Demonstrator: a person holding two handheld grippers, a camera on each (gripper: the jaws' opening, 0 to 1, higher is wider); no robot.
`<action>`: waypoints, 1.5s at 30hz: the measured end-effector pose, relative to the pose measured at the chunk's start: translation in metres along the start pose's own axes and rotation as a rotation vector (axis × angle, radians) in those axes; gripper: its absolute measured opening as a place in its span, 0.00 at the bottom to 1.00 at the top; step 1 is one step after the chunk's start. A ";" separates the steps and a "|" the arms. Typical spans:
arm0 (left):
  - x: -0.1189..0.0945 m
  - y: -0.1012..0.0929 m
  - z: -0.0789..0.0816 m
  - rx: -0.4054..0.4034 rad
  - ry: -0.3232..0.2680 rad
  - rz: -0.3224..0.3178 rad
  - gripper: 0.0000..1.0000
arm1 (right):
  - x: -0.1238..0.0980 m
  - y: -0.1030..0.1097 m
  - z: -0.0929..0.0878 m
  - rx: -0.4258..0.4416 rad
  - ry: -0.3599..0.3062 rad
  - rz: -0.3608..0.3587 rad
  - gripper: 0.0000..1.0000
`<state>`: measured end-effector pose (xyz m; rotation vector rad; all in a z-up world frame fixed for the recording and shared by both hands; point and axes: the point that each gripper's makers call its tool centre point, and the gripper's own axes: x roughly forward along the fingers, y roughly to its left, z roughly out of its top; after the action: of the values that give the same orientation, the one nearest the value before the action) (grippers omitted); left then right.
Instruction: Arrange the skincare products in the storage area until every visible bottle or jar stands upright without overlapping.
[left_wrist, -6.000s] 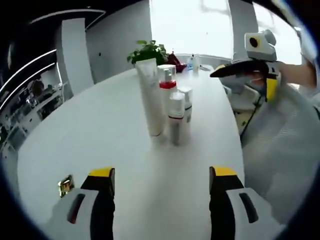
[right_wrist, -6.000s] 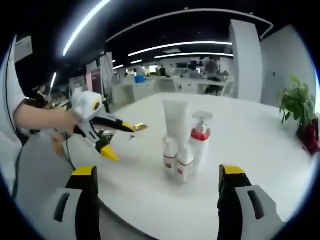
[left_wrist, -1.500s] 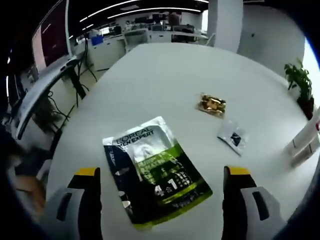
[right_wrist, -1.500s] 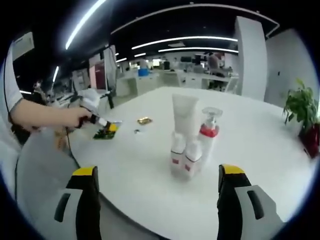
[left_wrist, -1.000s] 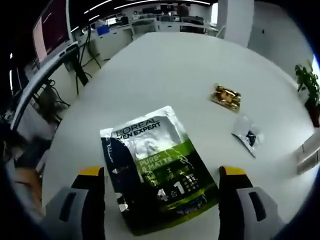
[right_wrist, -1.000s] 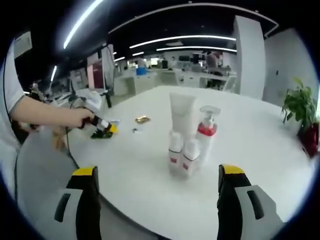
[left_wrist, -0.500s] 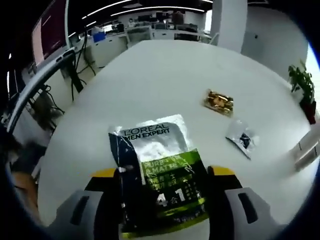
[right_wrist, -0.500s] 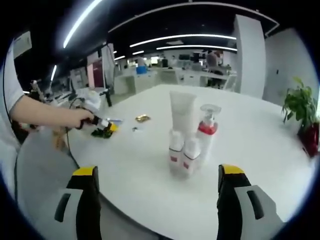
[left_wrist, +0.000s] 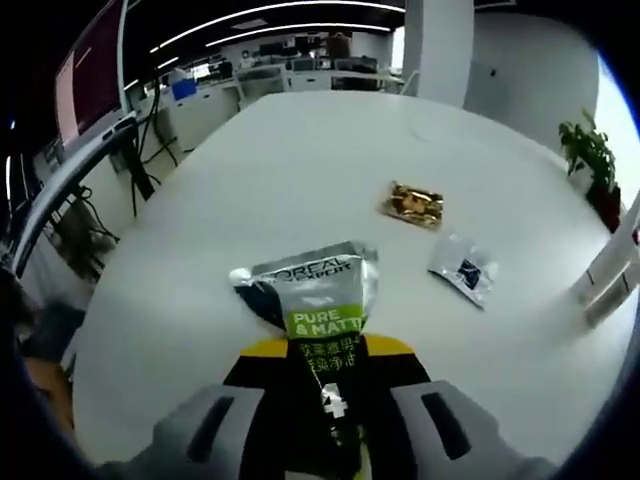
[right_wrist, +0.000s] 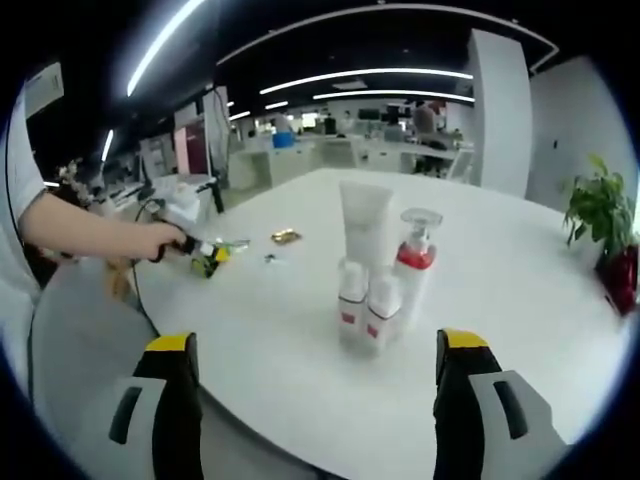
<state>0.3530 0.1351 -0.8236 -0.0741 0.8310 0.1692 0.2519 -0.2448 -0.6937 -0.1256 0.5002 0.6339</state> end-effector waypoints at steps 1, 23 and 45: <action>0.000 0.000 -0.001 0.000 -0.001 -0.006 0.19 | 0.000 0.000 0.000 -0.001 0.000 0.000 0.98; -0.056 -0.073 0.009 0.111 -0.158 -0.245 0.16 | 0.002 0.006 -0.005 -0.071 0.040 0.009 0.98; -0.139 -0.141 0.011 0.266 -0.303 -0.438 0.17 | 0.004 0.007 -0.004 -0.083 0.036 0.019 0.97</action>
<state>0.2938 -0.0192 -0.7132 0.0207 0.5124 -0.3364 0.2486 -0.2379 -0.6991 -0.2111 0.5100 0.6718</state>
